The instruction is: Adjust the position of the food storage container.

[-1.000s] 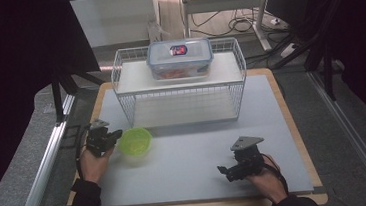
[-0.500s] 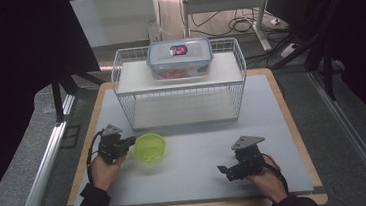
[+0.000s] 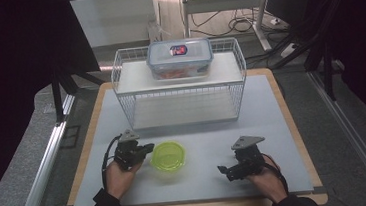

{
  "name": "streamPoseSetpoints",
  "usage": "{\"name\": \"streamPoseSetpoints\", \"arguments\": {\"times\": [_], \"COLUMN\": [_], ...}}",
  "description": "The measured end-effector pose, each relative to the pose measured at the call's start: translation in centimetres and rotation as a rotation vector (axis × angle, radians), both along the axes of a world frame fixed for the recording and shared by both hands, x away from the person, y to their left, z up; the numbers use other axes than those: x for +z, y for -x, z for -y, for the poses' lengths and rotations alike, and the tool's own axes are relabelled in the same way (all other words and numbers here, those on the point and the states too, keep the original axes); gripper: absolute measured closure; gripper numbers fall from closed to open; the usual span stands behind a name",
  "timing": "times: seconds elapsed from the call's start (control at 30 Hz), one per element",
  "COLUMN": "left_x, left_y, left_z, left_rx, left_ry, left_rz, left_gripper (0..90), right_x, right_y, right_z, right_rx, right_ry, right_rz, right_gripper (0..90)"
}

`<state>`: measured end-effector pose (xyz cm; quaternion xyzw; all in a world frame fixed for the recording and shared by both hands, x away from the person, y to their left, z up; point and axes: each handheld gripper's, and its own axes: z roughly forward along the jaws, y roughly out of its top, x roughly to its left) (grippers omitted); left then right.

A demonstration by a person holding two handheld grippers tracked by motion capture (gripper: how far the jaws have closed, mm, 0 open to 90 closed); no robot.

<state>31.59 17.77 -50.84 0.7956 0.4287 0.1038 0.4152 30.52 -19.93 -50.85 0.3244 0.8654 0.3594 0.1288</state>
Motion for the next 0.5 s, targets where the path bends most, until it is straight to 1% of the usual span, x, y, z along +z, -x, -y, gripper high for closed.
{"name": "streamPoseSetpoints", "arguments": {"times": [0.03,0.1,0.2,0.23,0.27,0.33,0.4,0.5], "left_x": [0.0,0.1,-0.1,-0.2,-0.4,-0.7,-1.0,-1.3], "left_y": [0.1,0.2,0.3,0.3,0.4,0.7,1.1,1.6], "left_z": [0.2,0.2,-0.9,-1.2,-1.4,-1.4,-0.9,-0.1], "left_rx": [-0.010,-0.014,0.005,-0.004,-0.022,-0.057,-0.104,-0.148], "left_ry": [-0.006,-0.009,-0.006,-0.008,-0.012,-0.043,-0.079,-0.102], "left_rz": [0.007,0.015,0.008,0.000,-0.007,-0.020,-0.035,-0.046], "left_gripper": [90.0,89.9,89.8,89.8,89.8,89.9,89.9,90.0], "right_x": [0.0,0.0,0.0,0.0,0.0,-0.1,-0.1,-0.1], "right_y": [0.0,0.0,-0.1,-0.1,-0.1,-0.2,-0.3,-0.3], "right_z": [0.0,0.0,0.2,0.2,0.3,0.4,0.5,0.5], "right_rx": [-0.003,-0.003,-0.009,-0.011,-0.012,-0.018,-0.020,-0.024], "right_ry": [-0.002,-0.003,-0.008,-0.011,-0.011,-0.013,-0.016,-0.021], "right_rz": [-0.001,-0.001,0.000,-0.002,-0.003,-0.007,-0.010,-0.011], "right_gripper": [2.8,2.8,2.9,2.9,3.0,3.1,3.1,3.2]}}
